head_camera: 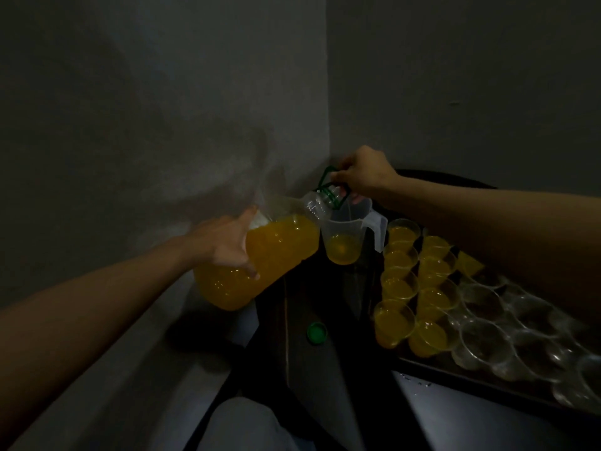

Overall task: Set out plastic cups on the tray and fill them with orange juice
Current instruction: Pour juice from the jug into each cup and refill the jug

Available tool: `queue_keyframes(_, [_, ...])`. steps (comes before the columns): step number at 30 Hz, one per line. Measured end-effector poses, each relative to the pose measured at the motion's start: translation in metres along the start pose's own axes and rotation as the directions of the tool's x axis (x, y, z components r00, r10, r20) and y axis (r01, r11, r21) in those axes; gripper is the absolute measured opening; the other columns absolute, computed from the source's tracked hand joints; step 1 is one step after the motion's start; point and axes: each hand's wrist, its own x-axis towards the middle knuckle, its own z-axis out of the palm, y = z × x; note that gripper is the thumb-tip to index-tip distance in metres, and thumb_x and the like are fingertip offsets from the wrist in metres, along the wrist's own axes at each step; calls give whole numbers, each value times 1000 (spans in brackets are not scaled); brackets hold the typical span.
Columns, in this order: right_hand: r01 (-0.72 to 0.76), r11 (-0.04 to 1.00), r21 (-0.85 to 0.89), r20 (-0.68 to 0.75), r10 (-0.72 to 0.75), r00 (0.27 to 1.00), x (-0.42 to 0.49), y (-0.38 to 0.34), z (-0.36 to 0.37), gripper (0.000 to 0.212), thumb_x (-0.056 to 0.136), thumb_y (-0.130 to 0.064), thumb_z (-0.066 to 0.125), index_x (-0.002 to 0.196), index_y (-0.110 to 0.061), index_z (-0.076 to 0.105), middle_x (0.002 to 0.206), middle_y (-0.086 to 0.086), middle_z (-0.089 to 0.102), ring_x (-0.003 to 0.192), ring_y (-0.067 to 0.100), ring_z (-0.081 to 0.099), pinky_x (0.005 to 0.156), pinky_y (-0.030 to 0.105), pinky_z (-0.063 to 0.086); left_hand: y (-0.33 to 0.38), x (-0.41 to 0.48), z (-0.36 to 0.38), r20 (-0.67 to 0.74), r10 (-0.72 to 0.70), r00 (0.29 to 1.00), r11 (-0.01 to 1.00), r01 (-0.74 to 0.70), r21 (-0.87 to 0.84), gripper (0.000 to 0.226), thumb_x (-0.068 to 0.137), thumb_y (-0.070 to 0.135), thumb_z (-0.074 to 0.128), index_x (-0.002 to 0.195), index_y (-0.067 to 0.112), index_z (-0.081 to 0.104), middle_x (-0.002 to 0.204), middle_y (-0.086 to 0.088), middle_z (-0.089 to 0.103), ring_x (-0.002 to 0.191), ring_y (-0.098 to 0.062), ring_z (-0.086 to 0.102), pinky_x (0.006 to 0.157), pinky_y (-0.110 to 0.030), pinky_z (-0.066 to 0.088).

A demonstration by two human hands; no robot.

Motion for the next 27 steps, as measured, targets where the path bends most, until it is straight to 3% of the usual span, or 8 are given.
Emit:
queue_keyframes(11, [-13, 998, 63, 11, 13, 1000, 1, 6, 0, 20, 100, -21, 59, 109, -5, 67, 80, 7, 68, 63, 11, 66, 52, 19, 57, 1, 3, -14, 70, -7, 998, 1000, 5, 20, 155, 46, 73, 87, 159, 31, -11, 147, -14, 52, 129, -36, 55, 101, -45, 50])
queue_keyframes(18, [-40, 997, 73, 38, 37, 999, 0, 5, 1, 20, 100, -20, 59, 111, -5, 66, 83, 9, 69, 66, 13, 66, 56, 21, 58, 1, 0, -20, 74, 2, 997, 1000, -4, 22, 150, 52, 67, 89, 160, 27, -7, 120, -7, 67, 116, -31, 61, 96, -42, 53])
queue_keyframes(25, [-93, 991, 101, 48, 88, 995, 1, 4, 6, 19, 99, -20, 59, 112, -7, 66, 81, 8, 67, 66, 12, 65, 60, 22, 58, 0, -4, -32, 106, 19, 994, 998, -25, 59, 146, 56, 67, 87, 160, 26, -7, 116, -2, 67, 118, -30, 60, 93, -40, 52])
queue_keyframes(27, [-92, 991, 102, 40, 89, 995, 1, 3, 6, 19, 100, -20, 59, 111, -6, 67, 81, 8, 67, 67, 13, 65, 61, 23, 58, 0, -4, -36, 104, 13, 994, 997, -21, 76, 146, 57, 67, 87, 161, 26, -7, 124, -5, 66, 121, -31, 60, 94, -39, 51])
